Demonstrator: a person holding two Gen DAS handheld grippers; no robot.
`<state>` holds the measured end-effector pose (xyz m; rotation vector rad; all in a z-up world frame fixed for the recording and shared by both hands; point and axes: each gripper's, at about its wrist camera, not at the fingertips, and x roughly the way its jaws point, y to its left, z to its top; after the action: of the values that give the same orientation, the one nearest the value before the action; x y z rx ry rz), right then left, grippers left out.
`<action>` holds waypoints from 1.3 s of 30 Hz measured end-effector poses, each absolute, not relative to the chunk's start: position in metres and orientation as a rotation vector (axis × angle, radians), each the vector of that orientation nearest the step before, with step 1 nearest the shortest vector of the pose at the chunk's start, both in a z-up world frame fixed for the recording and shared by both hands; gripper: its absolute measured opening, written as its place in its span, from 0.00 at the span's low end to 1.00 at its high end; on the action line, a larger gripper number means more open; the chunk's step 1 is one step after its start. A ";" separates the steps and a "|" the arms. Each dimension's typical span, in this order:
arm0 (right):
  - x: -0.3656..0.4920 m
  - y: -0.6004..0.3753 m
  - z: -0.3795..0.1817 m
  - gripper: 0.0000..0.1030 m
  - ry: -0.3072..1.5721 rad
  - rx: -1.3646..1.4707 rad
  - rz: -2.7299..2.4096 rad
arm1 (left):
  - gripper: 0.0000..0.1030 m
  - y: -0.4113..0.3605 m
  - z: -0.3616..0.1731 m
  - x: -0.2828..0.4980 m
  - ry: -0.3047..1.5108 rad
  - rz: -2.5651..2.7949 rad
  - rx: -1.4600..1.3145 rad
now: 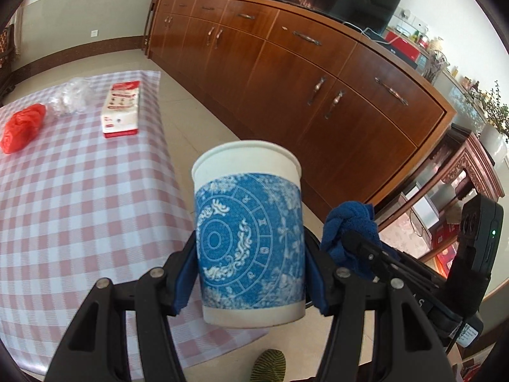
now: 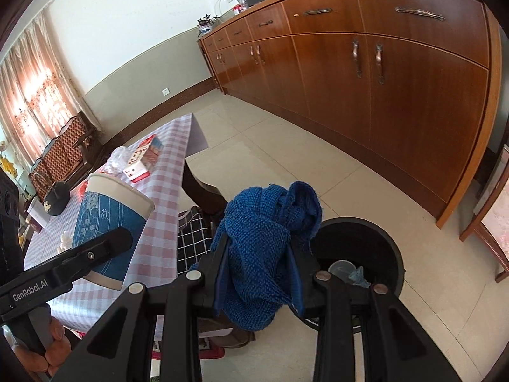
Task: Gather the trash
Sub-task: 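Lift and carry the cup and blue towel over the trash bin, then open both tools to drop the cup and towel into the bin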
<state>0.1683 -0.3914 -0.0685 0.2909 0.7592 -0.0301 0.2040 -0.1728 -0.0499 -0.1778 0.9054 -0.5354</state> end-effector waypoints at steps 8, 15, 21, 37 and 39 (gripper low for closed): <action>0.153 -0.446 -0.091 0.34 0.803 0.338 -0.143 | 0.58 -0.230 -0.068 0.200 0.970 -0.613 -0.128; 0.160 -0.482 -0.114 0.34 0.872 0.371 -0.201 | 0.58 -0.258 -0.099 0.205 1.042 -0.615 -0.100; 0.184 -0.503 -0.138 0.34 0.953 0.364 -0.228 | 0.58 -0.282 -0.129 0.213 1.108 -0.594 -0.074; 0.244 -0.535 -0.194 0.63 1.109 0.335 -0.323 | 0.77 -0.313 -0.185 0.241 1.265 -0.530 -0.076; 0.240 -0.539 -0.188 0.63 1.087 0.346 -0.350 | 0.77 -0.311 -0.183 0.242 1.255 -0.521 -0.084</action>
<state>0.2398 -0.5392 -0.1881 0.3458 1.0874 -0.3500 0.2421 -0.3114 -0.1834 -0.0840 1.2552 -0.5211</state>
